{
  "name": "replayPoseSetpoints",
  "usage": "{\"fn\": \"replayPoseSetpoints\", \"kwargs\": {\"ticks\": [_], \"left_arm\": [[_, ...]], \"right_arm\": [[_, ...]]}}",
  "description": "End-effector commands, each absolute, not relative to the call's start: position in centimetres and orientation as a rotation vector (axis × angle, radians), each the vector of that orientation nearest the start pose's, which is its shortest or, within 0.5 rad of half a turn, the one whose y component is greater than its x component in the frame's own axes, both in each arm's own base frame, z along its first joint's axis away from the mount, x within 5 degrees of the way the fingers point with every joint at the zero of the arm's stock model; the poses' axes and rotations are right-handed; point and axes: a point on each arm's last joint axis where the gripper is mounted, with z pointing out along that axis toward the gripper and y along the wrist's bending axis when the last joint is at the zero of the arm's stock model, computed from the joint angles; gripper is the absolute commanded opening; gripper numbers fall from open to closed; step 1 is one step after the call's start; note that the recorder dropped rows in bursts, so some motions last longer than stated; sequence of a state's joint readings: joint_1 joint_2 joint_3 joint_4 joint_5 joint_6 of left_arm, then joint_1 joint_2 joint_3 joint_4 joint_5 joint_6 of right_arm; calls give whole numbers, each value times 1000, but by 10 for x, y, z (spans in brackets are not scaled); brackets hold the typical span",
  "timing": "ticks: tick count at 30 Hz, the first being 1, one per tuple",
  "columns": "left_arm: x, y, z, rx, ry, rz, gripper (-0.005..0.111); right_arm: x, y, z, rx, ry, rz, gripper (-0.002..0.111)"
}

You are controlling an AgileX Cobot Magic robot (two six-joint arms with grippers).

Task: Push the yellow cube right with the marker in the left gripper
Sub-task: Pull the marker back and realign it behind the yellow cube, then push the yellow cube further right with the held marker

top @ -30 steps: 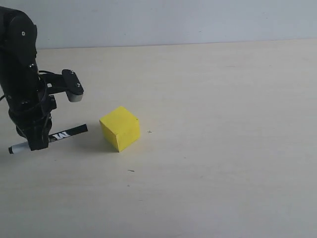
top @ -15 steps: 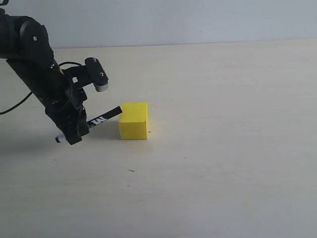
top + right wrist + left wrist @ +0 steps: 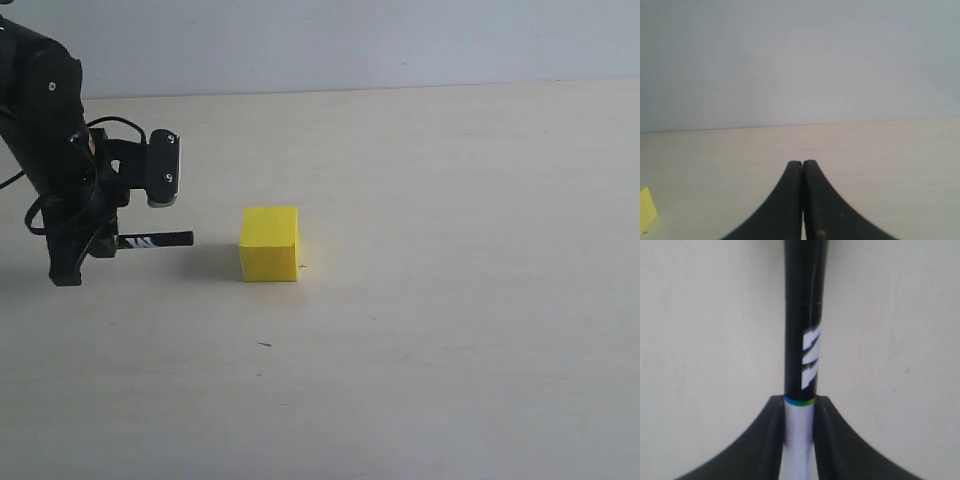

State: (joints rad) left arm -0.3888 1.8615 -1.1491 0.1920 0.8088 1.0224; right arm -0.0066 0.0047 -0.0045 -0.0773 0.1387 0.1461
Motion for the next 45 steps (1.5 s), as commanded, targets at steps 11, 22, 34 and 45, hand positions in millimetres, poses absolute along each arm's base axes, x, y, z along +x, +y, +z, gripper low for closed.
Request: {"fn": "replayPoseSetpoints", "kwargs": {"ticks": [11, 22, 34, 45], "left_arm": [[375, -127, 143, 2226, 2208, 170, 0], [374, -133, 140, 2304, 2086, 73, 0], [360, -181, 141, 2275, 1919, -120, 0], [362, -175, 145, 2214, 2087, -92, 0]], "right_arm": [[56, -1, 201, 64, 1616, 36, 0], [56, -1, 201, 64, 1616, 36, 0], [56, -1, 201, 64, 1616, 36, 0], [56, -1, 201, 66, 1616, 38, 0]]}}
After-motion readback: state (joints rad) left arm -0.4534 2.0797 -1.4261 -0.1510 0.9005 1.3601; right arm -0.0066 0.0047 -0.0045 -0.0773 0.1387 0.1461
